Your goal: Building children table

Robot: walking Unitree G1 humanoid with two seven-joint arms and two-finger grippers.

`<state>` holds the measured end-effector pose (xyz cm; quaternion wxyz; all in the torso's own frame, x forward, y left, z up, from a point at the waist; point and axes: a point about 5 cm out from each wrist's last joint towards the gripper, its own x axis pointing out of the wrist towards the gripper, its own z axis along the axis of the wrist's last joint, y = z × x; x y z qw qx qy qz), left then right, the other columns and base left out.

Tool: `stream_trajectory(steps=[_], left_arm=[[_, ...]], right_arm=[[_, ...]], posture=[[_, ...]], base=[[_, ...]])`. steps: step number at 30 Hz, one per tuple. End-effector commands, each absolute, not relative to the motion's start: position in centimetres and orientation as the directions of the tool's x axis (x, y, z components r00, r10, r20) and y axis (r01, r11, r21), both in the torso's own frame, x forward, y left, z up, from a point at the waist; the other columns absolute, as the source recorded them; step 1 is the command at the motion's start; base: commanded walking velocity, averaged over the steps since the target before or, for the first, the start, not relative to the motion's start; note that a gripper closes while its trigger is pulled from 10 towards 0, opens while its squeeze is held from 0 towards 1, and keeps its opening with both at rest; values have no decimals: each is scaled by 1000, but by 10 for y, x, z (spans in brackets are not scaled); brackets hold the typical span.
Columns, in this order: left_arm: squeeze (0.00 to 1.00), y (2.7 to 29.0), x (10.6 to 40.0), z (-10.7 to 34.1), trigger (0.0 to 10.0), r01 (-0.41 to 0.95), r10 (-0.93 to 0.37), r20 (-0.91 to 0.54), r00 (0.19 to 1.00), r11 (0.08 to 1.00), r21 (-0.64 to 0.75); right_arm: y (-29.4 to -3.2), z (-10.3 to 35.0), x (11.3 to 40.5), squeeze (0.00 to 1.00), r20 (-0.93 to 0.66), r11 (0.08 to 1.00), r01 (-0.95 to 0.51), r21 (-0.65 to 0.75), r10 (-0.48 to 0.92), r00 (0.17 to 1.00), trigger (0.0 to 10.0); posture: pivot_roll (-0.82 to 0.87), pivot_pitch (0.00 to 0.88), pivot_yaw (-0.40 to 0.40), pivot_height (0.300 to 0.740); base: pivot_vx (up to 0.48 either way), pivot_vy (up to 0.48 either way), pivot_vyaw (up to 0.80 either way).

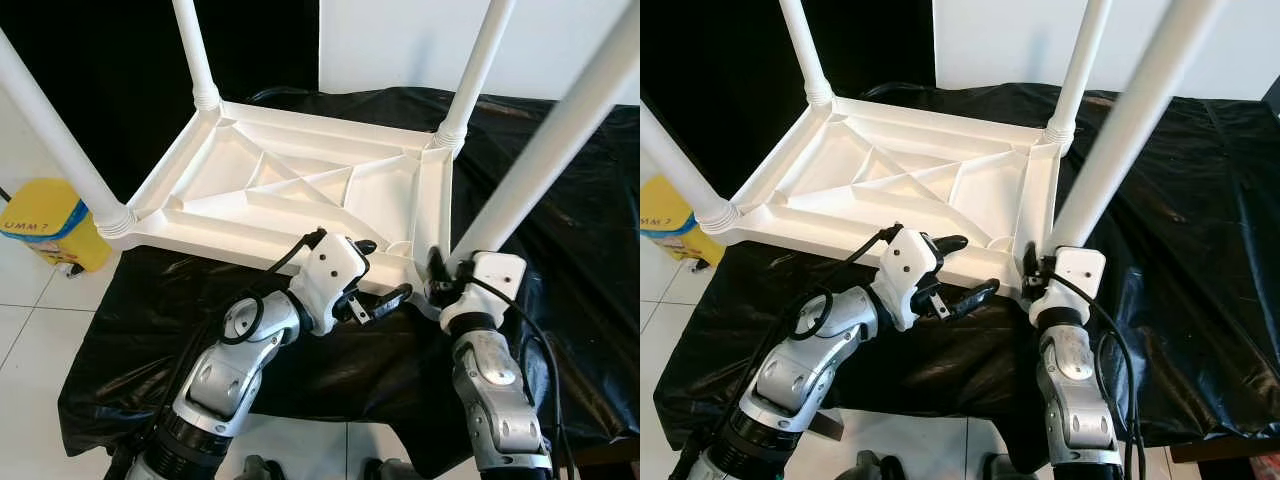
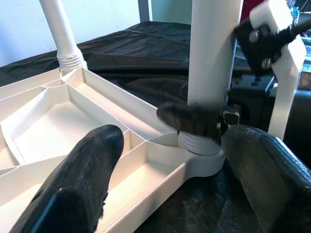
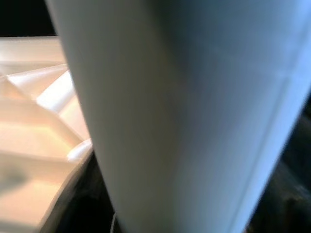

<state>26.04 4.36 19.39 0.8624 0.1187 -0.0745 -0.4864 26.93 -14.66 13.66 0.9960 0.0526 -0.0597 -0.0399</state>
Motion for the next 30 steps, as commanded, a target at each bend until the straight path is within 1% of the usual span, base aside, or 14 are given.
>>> stream_trajectory(steps=[1, 2, 4, 7, 8, 9, 12, 13, 15, 16, 20, 25, 28, 30], left_arm=[[0, 43, 263, 196, 10000, 807, -844, 32, 536, 523, 274], [0, 43, 263, 196, 10000, 807, -844, 32, 536, 523, 274], [0, 42, 264, 198, 10000, 809, -845, 43, 532, 523, 269], [0, 42, 264, 198, 10000, 809, -846, 44, 532, 523, 269], [0, 42, 265, 199, 10000, 808, -846, 47, 532, 523, 270], [0, 42, 265, 200, 10000, 808, -845, 50, 532, 525, 268], [0, 42, 265, 199, 10000, 809, -846, 51, 530, 523, 270], [0, 42, 265, 199, 10000, 809, -846, 51, 530, 523, 270], [0, 42, 264, 199, 10000, 811, -849, 52, 527, 520, 267], [0, 42, 264, 199, 10000, 811, -849, 52, 527, 520, 267], [0, 42, 263, 199, 10000, 815, -852, 50, 521, 514, 267], [0, 41, 263, 200, 10000, 818, -855, 51, 516, 509, 268], [0, 41, 263, 200, 10000, 818, -855, 51, 516, 509, 268], [0, 40, 263, 200, 10000, 819, -857, 52, 513, 506, 268]], right_arm=[[-149, 131, 270, 1000, 93, 992, 51, 118, -63, 994, 10000], [-149, 131, 270, 1000, 93, 992, 51, 118, -63, 994, 10000], [-155, 135, 271, 1000, 115, 995, -1, 102, -11, 993, 10000], [-157, 136, 271, 1000, 119, 995, -20, 93, 8, 993, 10000], [-162, 137, 271, 169, 126, 995, -56, 79, 46, 991, 10000], [-167, 139, 270, 0, 136, 994, -98, 58, 89, 987, 10000], [-175, 141, 269, 0, 132, 973, -230, 1, 228, 965, 10000], [-175, 141, 269, 0, 132, 973, -230, 1, 228, 965, 10000], [-179, 141, 270, 0, 124, 956, -290, -35, 293, 948, 10000], [-179, 141, 270, 0, 124, 956, -290, -35, 293, 948, 10000], [-187, 143, 278, 0, 90, 906, -410, -103, 419, 904, 10000], [-189, 144, 285, 0, 59, 866, -476, -153, 488, 871, 10000], [-189, 144, 285, 0, 59, 866, -476, -153, 488, 871, 10000], [-191, 142, 290, 0, 37, 849, -500, -172, 513, 858, 10000]], posture=[[-134, 105, 7, 740], [-134, 105, 7, 740], [-138, 97, 10, 740], [-138, 97, 10, 740], [-138, 97, 8, 740], [-139, 98, 12, 740], [-139, 98, 14, 740], [-139, 98, 14, 740], [-139, 98, 16, 740], [-139, 98, 16, 740], [-140, 95, 21, 740], [-140, 92, 23, 740], [-140, 92, 23, 740], [-134, 93, 25, 740]], base=[[0, 0, 0], [0, 0, 0], [0, 0, 0], [0, 0, 0], [0, 0, 0], [0, 0, 0], [0, 0, 0], [0, 0, 0], [0, 0, 0], [0, 0, 0], [0, 0, 0], [0, 0, 0], [0, 0, 0], [0, 0, 0]])
